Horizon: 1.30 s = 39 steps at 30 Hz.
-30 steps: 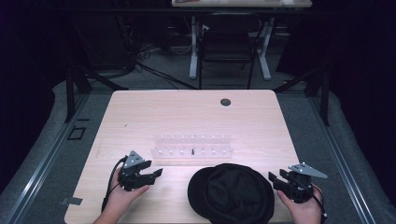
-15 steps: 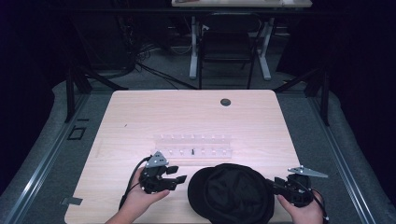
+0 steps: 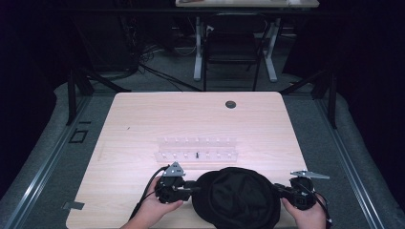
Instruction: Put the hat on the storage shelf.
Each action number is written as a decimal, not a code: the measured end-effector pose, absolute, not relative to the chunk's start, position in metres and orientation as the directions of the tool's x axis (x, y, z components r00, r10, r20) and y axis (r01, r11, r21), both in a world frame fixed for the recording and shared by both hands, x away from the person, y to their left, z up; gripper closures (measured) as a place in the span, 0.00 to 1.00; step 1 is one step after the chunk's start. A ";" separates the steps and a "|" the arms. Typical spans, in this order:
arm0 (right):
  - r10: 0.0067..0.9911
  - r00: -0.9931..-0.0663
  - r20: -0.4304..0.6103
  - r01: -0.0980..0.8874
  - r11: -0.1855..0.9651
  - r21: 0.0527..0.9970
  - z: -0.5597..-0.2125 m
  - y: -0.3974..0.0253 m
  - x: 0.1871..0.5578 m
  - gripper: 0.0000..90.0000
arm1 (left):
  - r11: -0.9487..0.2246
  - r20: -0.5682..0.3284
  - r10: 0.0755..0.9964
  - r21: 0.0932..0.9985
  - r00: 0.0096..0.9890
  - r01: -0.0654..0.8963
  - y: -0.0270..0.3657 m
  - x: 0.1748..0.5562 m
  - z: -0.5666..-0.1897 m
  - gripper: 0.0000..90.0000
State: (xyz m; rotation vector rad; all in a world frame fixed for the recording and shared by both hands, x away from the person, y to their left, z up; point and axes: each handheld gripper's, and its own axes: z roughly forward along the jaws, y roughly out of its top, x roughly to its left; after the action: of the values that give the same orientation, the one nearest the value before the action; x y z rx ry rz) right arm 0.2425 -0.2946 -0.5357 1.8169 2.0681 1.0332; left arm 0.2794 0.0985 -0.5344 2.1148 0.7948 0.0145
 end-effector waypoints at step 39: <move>0.942 -0.190 0.278 0.795 -0.019 0.606 -0.517 -0.296 0.260 0.73 | -0.398 -0.224 0.576 0.763 0.786 0.509 0.101 0.280 -0.537 0.63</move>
State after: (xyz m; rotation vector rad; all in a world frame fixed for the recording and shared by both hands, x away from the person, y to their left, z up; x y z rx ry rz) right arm 0.2599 -0.2960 -0.5170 1.8459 2.0366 1.0013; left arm 0.2799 0.1012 -0.5371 2.0722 0.8055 0.0944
